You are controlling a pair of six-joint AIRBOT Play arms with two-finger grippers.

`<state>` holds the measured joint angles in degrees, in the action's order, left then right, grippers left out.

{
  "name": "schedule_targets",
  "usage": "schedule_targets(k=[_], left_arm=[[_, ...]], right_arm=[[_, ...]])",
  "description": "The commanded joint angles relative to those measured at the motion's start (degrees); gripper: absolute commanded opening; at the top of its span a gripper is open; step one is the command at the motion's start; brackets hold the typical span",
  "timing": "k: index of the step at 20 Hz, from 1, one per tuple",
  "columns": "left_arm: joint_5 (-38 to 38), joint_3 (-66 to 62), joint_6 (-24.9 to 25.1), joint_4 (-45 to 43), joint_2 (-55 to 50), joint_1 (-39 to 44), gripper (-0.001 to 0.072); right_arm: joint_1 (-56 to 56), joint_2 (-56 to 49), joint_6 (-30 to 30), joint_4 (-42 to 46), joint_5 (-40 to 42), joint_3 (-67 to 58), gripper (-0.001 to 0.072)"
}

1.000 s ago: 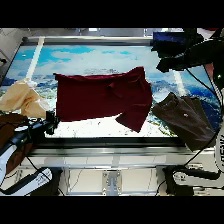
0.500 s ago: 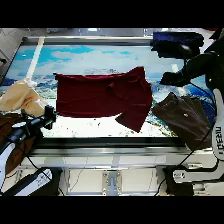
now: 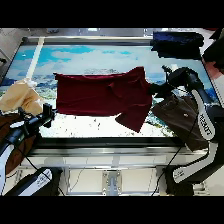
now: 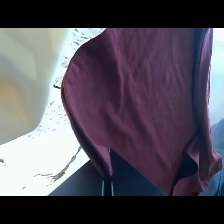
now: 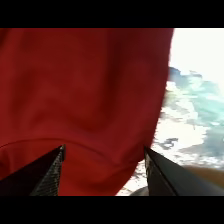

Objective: Fold the shirts.

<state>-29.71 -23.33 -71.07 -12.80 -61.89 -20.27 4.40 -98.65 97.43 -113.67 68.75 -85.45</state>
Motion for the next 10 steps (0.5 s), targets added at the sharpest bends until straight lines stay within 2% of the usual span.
schedule_targets(k=[1,4,10], left_arm=[[0.2,-0.1,0.0,0.0,0.1,0.0,0.0013],[0.2,-0.1,0.0,0.0,0.1,0.0,0.0012],[0.2,-0.1,0.0,0.0,0.1,0.0,0.0013]], right_arm=[[1.4,-1.0,-0.3,1.2,0.8,0.2,0.0556],[1.4,-2.6,-0.3,0.5,3.3,0.4,0.0555],[-2.3,-6.5,0.7,-0.9,3.3,0.7,0.0554]])
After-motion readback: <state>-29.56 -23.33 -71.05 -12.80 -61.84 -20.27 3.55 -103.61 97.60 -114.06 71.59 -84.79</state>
